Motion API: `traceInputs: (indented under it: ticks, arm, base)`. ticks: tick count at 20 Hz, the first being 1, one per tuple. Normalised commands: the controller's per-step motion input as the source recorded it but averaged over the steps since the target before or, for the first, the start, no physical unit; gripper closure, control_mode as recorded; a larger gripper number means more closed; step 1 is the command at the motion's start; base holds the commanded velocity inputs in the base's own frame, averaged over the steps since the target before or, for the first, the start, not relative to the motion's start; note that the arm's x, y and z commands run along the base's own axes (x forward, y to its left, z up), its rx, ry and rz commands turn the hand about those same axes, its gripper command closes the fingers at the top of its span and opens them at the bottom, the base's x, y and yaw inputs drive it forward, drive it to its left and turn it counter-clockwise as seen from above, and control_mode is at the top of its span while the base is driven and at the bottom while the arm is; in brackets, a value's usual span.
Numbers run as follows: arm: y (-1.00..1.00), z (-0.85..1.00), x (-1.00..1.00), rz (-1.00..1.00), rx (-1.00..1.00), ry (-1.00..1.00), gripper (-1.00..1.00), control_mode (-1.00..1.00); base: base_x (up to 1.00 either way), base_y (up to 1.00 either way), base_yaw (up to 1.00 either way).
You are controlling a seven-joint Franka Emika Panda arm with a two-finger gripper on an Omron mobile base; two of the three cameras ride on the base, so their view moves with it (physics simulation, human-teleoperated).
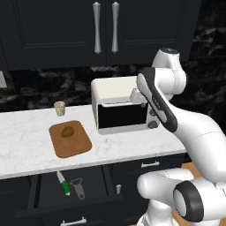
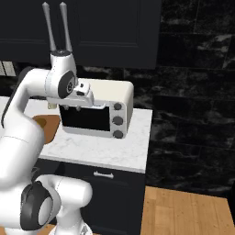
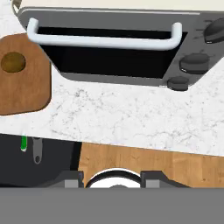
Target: Place the appropriate cutting tool for cutting the avocado skin on the cutting board.
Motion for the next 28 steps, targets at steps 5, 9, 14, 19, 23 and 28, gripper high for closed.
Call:
traceInputs:
  ticks: [5,9,14,19,23,28]
  arm:
    - [0.24,-0.22,-0.42,0.01,0.01,0.04,-1.00,-1.00]
    - [0.99,-0.92,-0.52,0.02,-0.12,0.29,-1.00,-1.00]
    - [1.00,-0.94,-0.12,0.01,-0.14,0.23,-1.00,-1.00]
    - [1.00,-0.79,0.00,-0.01,-0.01,0.02,-1.00,-1.00]
    - [0.89,-0.76,-0.01,0.00,-0.03,0.00,-1.00,-1.00]
    - [0.46,-0.33,-0.31,-0.06,-0.06,0.00,-1.00,-1.00]
  base:
    - [0.00,0.00,0.00]
    - [0.00,0.00,0.00]
    - [0.00,0.00,0.00]
    - [0.00,0.00,0.00]
    - [0.00,0.00,0.00]
    - [0.00,0.00,0.00]
